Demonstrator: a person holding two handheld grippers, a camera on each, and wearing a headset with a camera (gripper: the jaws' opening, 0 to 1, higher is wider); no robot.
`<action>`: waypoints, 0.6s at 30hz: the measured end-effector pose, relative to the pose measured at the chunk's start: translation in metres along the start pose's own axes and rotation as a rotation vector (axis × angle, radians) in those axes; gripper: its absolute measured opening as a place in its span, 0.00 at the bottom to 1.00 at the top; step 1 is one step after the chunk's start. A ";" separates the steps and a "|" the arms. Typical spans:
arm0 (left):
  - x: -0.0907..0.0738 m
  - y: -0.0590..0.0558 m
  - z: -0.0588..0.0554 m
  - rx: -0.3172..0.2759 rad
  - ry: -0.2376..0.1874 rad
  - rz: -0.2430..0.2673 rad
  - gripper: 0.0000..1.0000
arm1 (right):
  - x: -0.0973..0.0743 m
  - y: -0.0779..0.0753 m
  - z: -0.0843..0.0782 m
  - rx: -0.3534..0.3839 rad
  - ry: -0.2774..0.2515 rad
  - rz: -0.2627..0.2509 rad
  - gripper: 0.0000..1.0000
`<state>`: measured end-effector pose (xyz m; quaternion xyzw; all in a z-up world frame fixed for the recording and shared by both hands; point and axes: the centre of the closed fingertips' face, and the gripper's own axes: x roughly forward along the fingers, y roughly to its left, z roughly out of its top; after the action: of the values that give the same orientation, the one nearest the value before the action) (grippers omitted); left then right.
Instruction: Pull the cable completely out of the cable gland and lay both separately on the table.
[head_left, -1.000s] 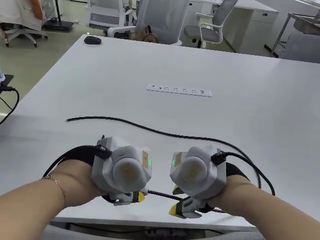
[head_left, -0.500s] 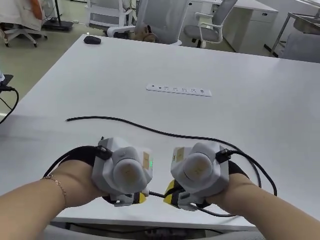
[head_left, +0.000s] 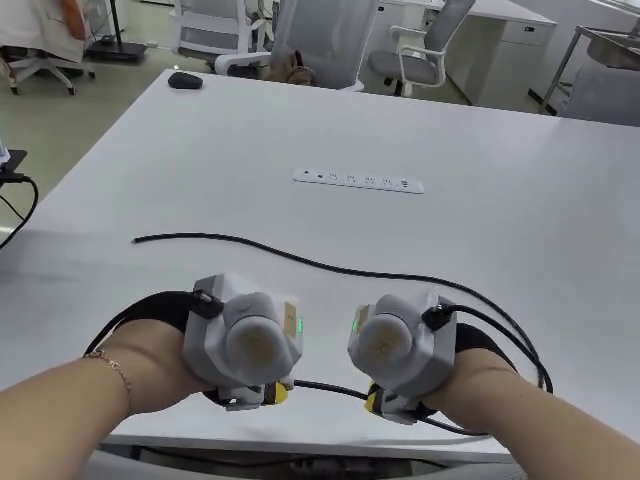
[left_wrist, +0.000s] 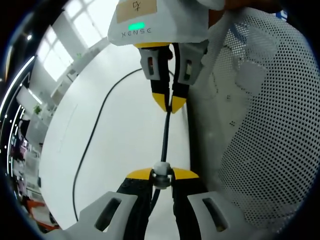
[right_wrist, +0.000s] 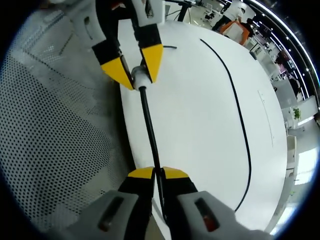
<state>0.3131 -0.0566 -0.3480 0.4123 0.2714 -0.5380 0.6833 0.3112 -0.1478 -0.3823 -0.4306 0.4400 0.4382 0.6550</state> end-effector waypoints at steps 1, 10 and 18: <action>0.000 0.000 0.000 0.000 -0.001 0.000 0.15 | 0.001 -0.001 -0.003 0.012 0.015 -0.001 0.04; 0.000 0.000 0.002 -0.003 -0.008 0.002 0.15 | 0.004 0.014 -0.003 0.015 0.011 0.067 0.21; 0.000 -0.002 0.004 0.007 -0.015 -0.004 0.15 | -0.014 0.027 0.057 -0.023 -0.279 0.129 0.21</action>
<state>0.3109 -0.0598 -0.3463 0.4100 0.2652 -0.5433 0.6829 0.2934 -0.0898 -0.3599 -0.3438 0.3667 0.5398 0.6752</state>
